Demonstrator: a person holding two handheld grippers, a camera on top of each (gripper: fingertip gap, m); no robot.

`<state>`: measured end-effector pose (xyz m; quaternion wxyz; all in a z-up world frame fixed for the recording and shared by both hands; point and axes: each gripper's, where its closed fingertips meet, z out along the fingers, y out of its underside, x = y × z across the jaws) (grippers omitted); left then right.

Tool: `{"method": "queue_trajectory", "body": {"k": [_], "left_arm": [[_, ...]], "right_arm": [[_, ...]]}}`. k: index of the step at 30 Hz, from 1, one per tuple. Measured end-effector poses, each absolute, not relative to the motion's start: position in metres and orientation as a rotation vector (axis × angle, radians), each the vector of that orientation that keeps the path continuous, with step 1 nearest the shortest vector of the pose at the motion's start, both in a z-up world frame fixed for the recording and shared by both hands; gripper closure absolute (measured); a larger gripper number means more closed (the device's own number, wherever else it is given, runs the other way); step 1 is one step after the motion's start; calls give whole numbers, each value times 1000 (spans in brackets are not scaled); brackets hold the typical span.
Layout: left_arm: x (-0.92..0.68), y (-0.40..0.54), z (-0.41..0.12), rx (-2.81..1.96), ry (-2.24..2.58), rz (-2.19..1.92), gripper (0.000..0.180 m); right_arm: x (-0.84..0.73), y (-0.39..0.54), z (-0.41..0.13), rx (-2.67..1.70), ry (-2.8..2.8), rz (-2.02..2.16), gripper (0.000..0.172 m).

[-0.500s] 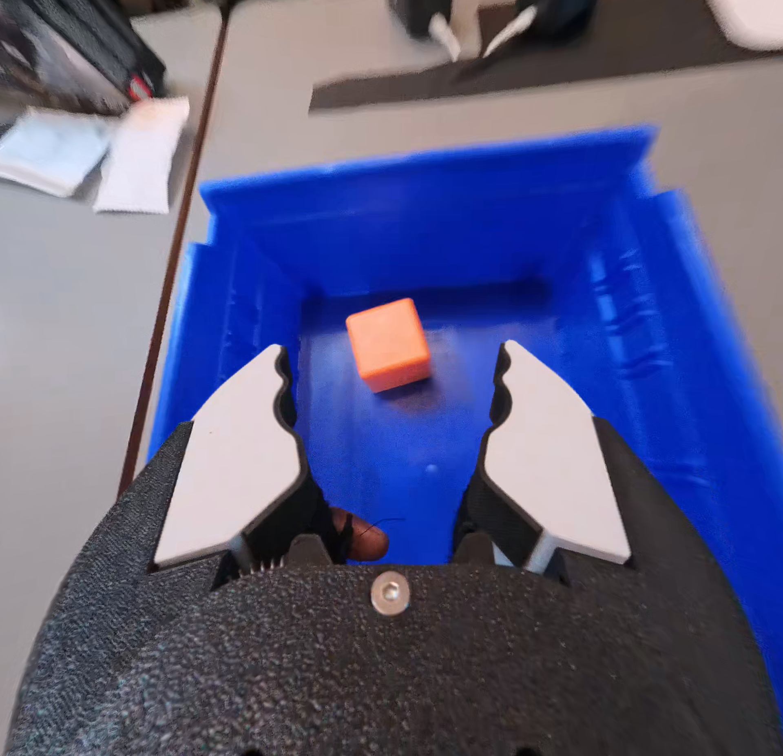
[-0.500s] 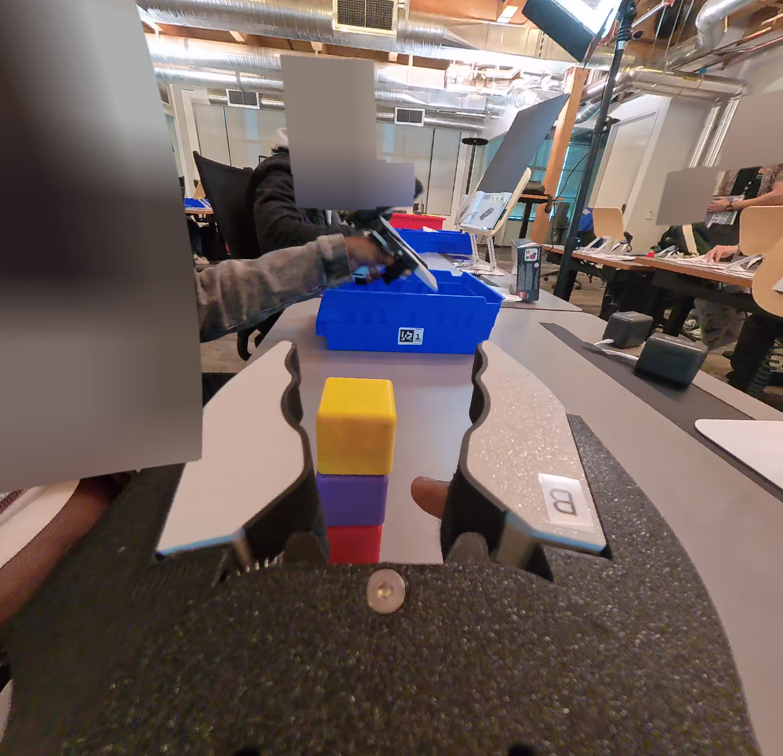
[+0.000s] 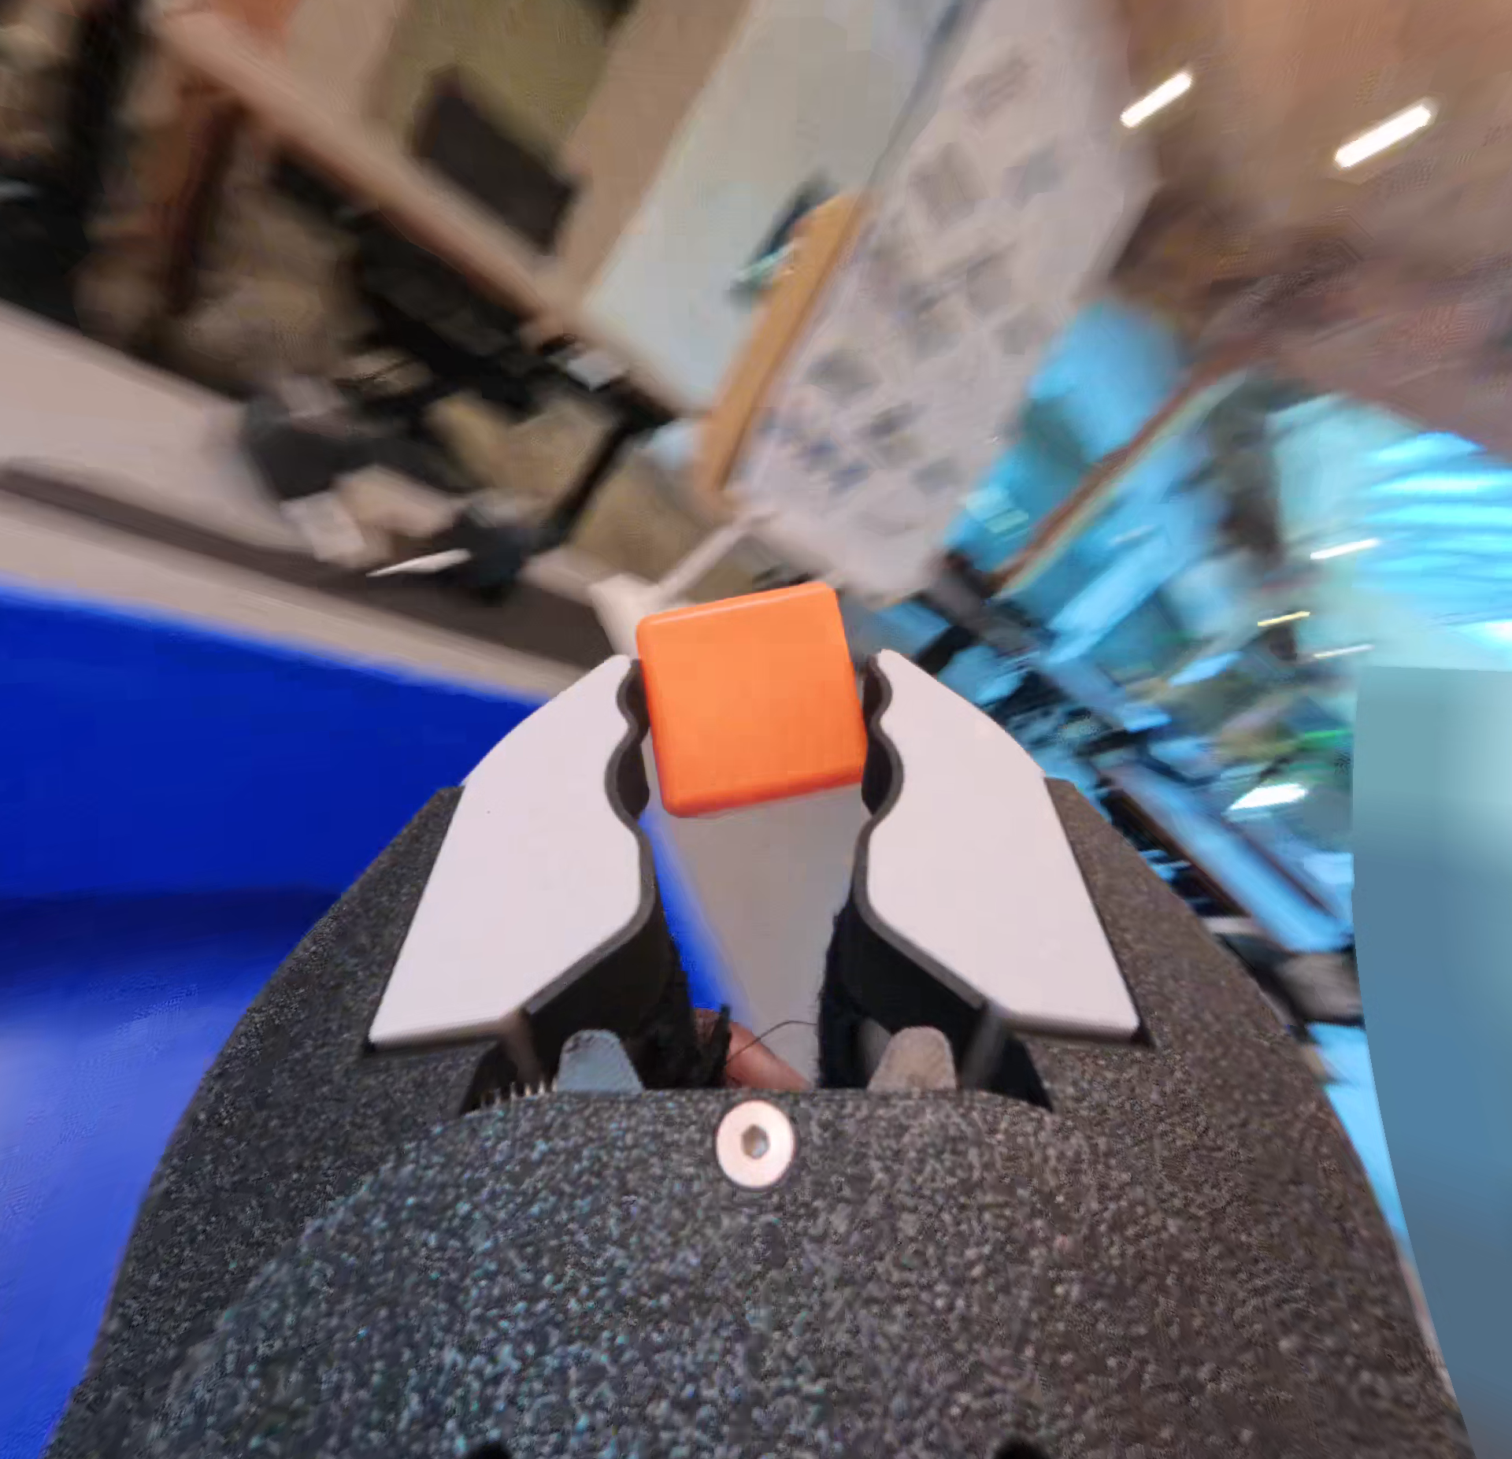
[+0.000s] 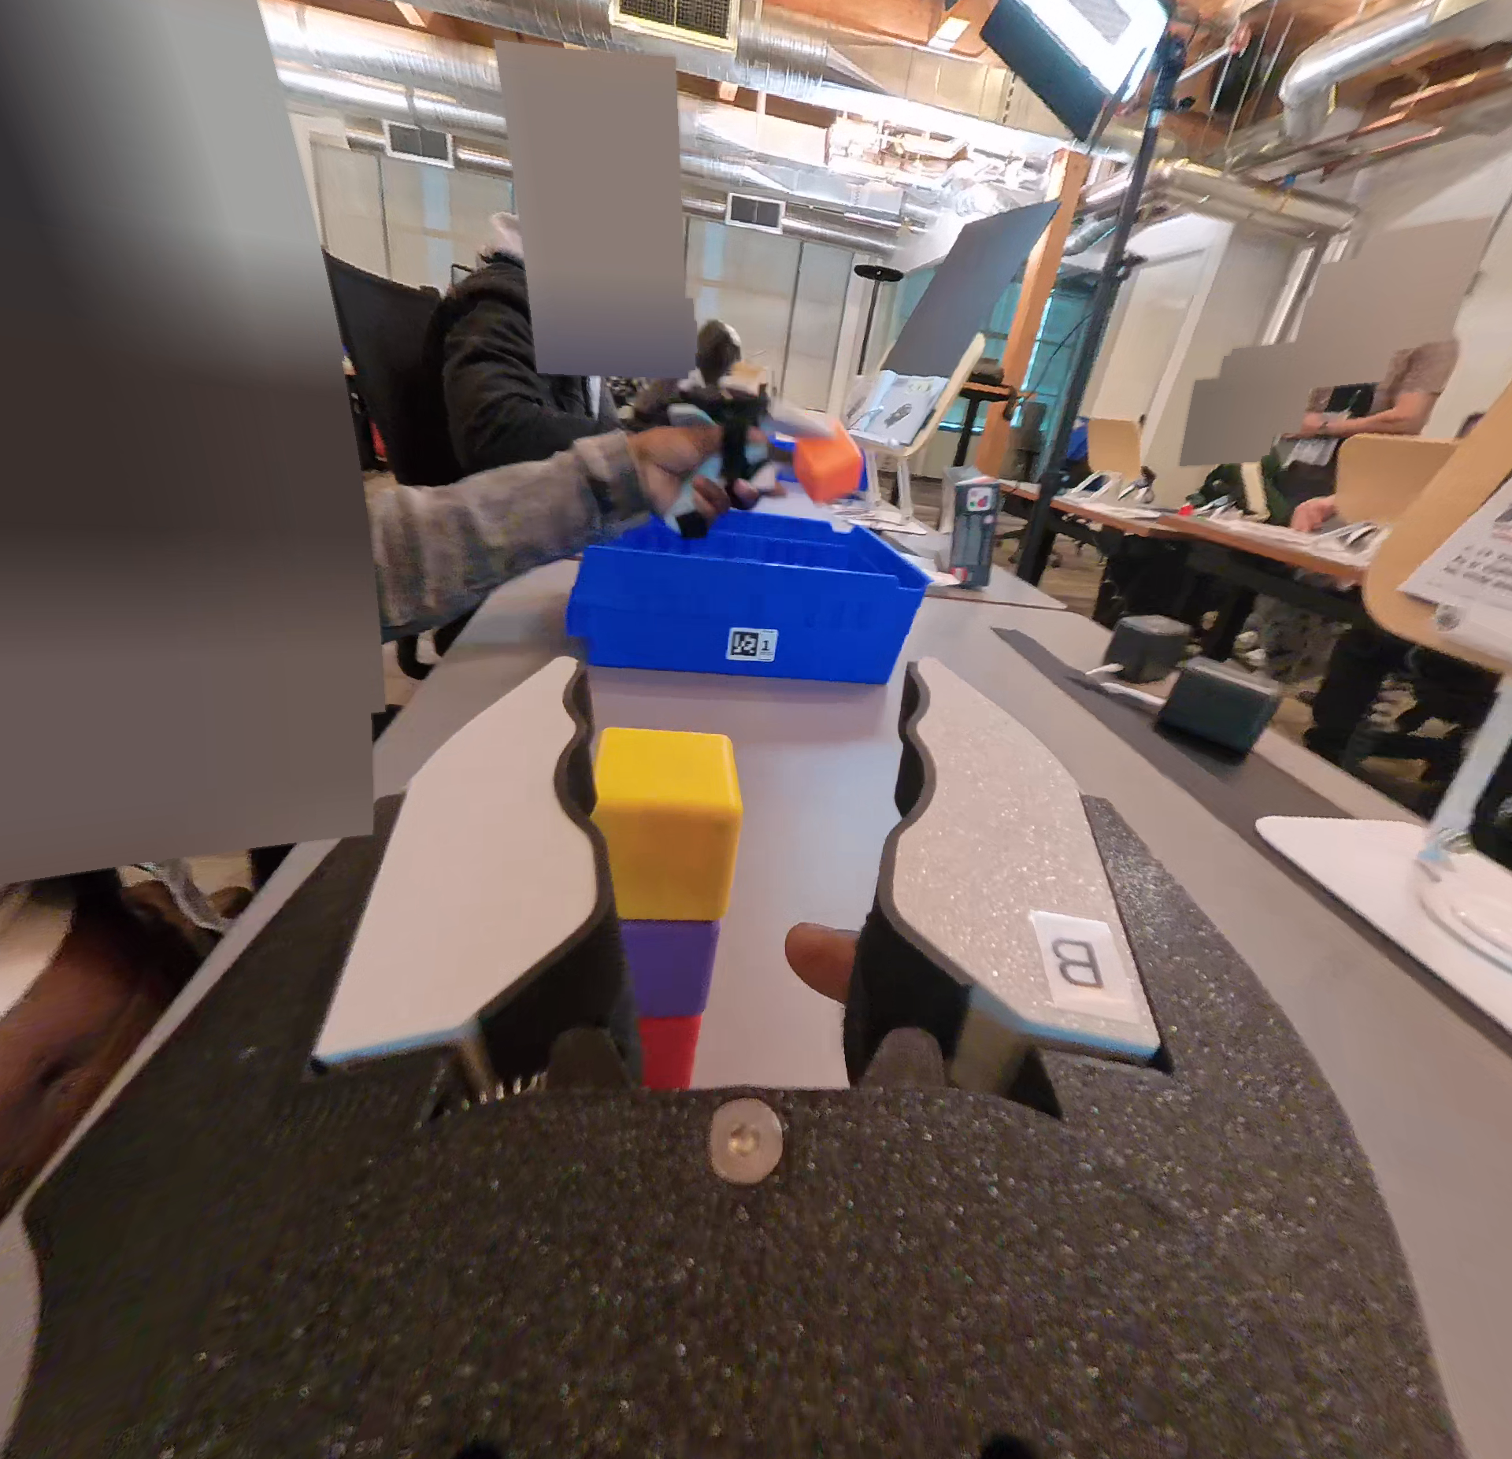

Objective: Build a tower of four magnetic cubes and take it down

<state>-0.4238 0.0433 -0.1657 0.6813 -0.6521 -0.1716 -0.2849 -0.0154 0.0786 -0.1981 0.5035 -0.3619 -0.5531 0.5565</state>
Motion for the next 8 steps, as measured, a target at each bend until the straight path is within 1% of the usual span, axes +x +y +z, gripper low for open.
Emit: {"method": "queue_trajectory", "body": {"k": [3, 6, 8], "left_arm": [[-338, 22, -107, -1244, -225, -888, 131], [-247, 10, -86, -1155, -101, -1038, 131], [-188, 7, -86, -1142, -39, -1149, 130]], "right_arm": [[-18, 74, -192, -824, -1331, 1226, 100], [-20, 61, -177, -747, -1310, 1116, 101], [-19, 46, -165, -681, -1295, 1052, 103]]}}
